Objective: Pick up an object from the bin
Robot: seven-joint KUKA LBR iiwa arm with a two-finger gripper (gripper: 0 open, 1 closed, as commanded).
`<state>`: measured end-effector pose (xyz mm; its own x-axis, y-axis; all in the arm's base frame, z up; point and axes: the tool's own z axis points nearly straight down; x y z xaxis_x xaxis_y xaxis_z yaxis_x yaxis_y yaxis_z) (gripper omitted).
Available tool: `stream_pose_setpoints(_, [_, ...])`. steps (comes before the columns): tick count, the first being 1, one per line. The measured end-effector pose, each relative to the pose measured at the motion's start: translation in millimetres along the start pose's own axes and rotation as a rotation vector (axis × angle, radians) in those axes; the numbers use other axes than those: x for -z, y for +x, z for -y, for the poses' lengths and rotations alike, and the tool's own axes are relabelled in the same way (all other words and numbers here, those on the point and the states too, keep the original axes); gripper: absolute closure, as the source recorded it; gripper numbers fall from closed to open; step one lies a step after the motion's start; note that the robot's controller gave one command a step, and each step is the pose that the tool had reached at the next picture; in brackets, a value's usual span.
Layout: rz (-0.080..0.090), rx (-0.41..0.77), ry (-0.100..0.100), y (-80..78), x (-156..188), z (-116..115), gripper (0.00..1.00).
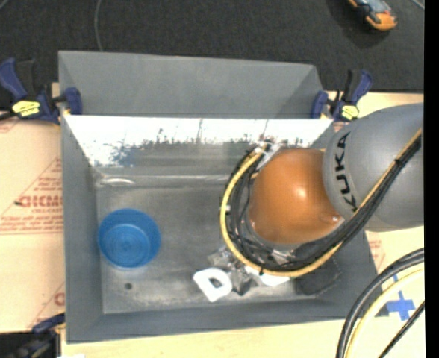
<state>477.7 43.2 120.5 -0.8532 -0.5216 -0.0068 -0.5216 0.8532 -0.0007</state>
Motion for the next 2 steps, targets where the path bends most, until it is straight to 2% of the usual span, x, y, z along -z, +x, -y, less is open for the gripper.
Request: stream_pose_setpoints(2, [0.006, -0.004, 0.002, -1.5, 31.0, 0.8, 1.0])
